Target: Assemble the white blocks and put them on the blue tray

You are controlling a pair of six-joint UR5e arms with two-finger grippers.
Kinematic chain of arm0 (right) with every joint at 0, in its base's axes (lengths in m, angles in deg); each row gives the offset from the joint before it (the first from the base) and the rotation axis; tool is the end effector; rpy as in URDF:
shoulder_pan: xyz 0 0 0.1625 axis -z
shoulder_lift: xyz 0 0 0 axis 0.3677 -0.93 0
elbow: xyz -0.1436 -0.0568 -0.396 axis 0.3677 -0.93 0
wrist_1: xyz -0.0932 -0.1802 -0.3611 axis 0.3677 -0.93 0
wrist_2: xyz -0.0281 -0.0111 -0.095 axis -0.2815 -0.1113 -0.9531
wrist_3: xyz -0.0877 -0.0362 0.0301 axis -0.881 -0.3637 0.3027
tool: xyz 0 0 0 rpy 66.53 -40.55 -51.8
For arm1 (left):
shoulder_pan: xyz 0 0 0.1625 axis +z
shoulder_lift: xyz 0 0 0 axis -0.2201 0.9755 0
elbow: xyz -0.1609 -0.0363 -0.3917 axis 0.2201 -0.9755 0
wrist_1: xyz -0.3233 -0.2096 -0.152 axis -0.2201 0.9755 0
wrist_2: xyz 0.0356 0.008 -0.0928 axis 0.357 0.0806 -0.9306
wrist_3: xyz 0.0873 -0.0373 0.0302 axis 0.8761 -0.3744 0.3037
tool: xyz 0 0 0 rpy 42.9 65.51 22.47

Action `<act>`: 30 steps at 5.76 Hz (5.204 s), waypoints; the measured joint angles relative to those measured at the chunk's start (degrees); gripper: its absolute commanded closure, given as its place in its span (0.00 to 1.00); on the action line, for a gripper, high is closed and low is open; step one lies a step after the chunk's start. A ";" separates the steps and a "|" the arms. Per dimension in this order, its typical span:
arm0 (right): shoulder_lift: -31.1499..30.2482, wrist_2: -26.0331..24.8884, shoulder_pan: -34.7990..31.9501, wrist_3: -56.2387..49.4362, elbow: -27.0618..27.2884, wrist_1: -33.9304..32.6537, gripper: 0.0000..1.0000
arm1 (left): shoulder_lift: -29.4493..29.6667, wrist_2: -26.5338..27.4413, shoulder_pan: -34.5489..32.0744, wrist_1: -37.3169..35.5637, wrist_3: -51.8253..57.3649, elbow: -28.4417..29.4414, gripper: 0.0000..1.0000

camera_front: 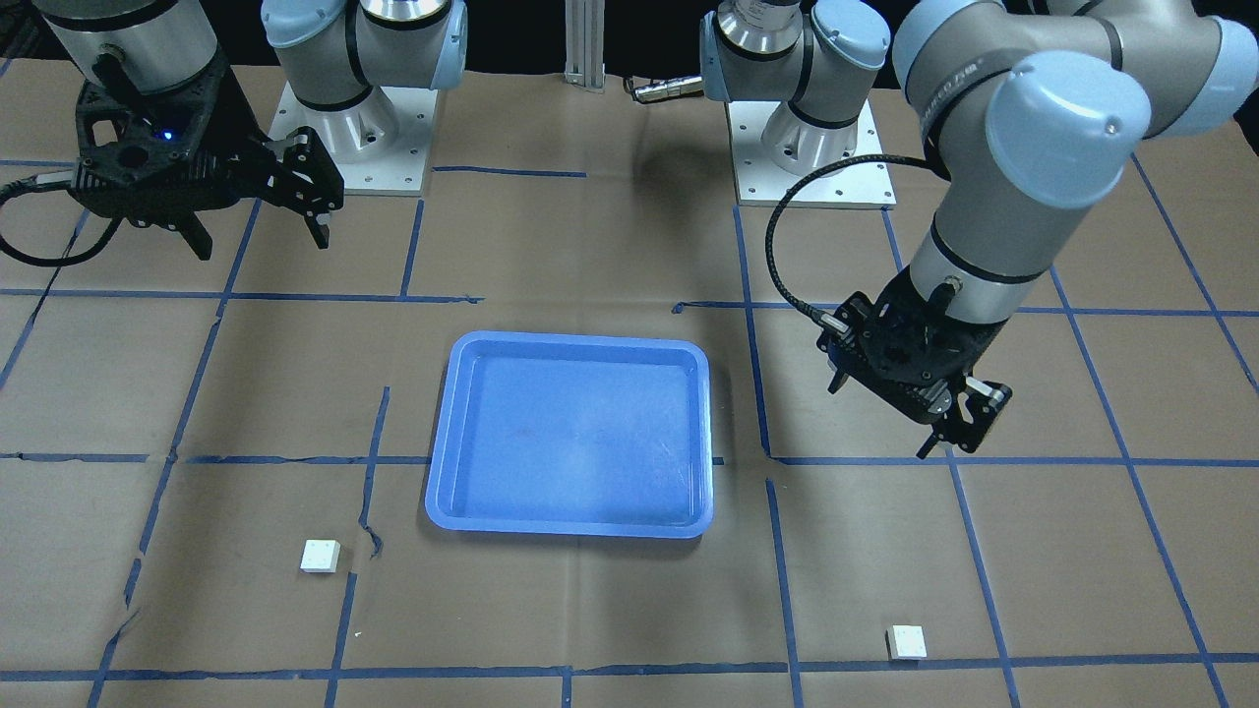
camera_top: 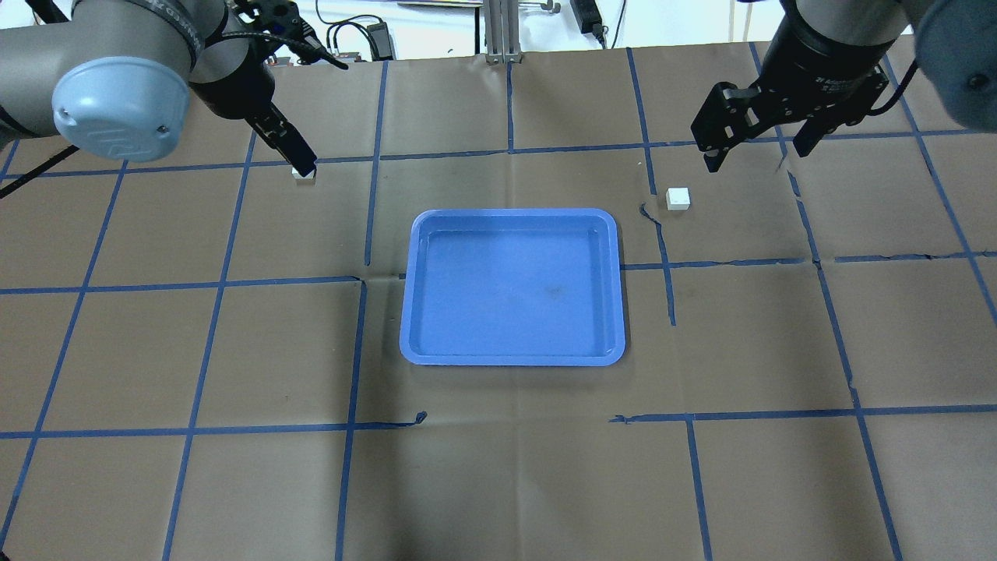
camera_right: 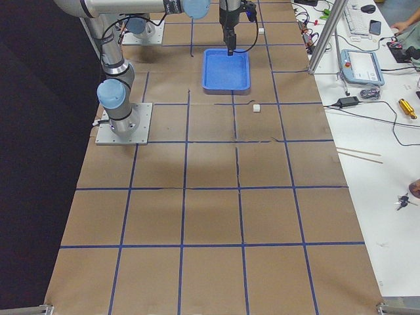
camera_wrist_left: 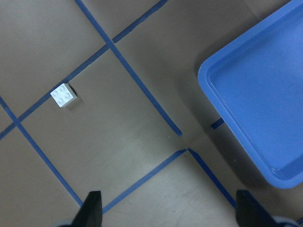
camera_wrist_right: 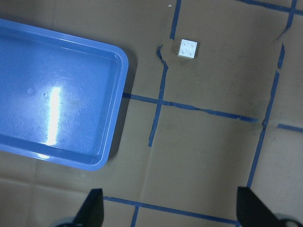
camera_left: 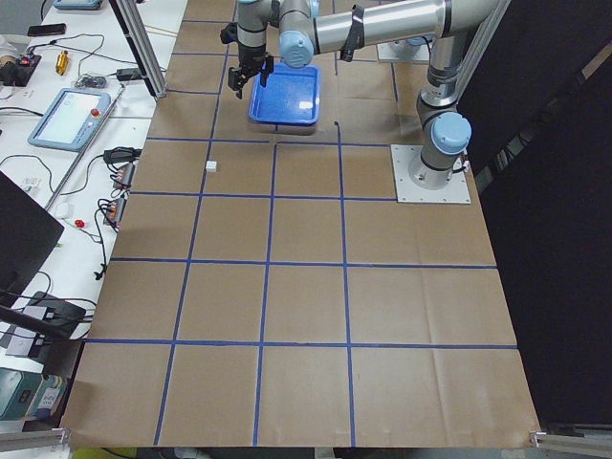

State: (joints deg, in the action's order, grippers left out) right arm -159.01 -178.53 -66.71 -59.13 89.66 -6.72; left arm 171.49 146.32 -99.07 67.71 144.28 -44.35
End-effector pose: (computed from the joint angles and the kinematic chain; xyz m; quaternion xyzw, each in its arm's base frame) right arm 0.1196 -0.4992 0.5104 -0.1232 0.9918 -0.0327 0.0007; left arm -0.0945 -0.6070 0.4009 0.4642 0.8830 -0.0577 0.0377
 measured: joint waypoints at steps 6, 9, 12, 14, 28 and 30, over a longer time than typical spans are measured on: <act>1.85 3.08 4.62 -48.67 -0.54 -2.99 0.00 | 21.38 -0.04 6.13 -11.87 44.38 9.09 0.03; 7.67 5.82 8.68 -79.48 -3.69 -3.08 0.00 | 27.63 -0.32 6.12 -12.28 45.34 11.15 0.14; 14.75 6.12 11.41 -91.41 -5.53 -3.23 0.00 | 29.35 -0.73 6.12 -13.28 47.02 11.32 0.83; 19.31 7.12 11.54 -91.61 -5.12 -6.51 0.00 | 27.25 -0.71 6.01 -12.99 46.92 11.03 0.87; 34.74 21.74 11.56 -91.30 6.51 -31.95 0.43 | 14.83 -4.60 -26.01 -11.93 6.44 -8.50 0.83; 34.84 21.46 11.56 -91.28 6.37 -32.78 0.69 | 14.85 -3.99 -26.05 -12.44 6.47 -9.55 0.15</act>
State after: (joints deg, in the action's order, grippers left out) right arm -124.17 -157.07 -55.16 -150.40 96.02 -39.50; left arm 186.34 142.33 -125.12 55.27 150.75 -53.90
